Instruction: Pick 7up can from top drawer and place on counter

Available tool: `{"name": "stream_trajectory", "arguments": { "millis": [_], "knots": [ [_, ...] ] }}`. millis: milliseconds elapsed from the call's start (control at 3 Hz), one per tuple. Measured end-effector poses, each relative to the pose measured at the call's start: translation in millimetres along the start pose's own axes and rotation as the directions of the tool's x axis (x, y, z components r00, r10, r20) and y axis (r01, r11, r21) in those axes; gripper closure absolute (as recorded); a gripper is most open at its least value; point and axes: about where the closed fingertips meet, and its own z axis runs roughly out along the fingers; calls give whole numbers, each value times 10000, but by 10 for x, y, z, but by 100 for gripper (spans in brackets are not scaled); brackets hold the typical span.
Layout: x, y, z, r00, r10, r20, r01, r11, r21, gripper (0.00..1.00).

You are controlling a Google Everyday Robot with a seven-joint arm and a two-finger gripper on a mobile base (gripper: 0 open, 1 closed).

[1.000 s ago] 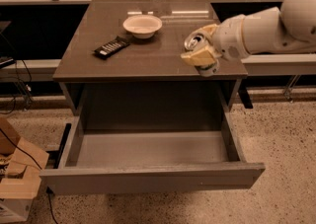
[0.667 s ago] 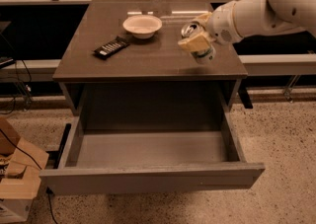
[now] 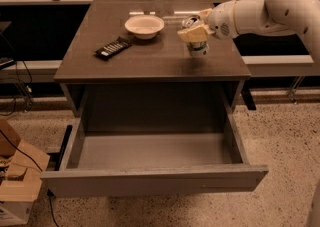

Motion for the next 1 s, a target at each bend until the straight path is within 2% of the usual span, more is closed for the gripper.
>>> {"name": "stream_trajectory", "arguments": {
  "millis": [333, 667, 1000],
  "knots": [
    [-8, -109, 10, 9764, 1177, 1812, -1115, 9928, -441, 28],
    [5, -174, -50, 9452, 1851, 2690, -1729, 9825, -687, 3],
    [-4, -164, -33, 9449, 1861, 2695, -1727, 9823, -725, 0]
  ]
}}
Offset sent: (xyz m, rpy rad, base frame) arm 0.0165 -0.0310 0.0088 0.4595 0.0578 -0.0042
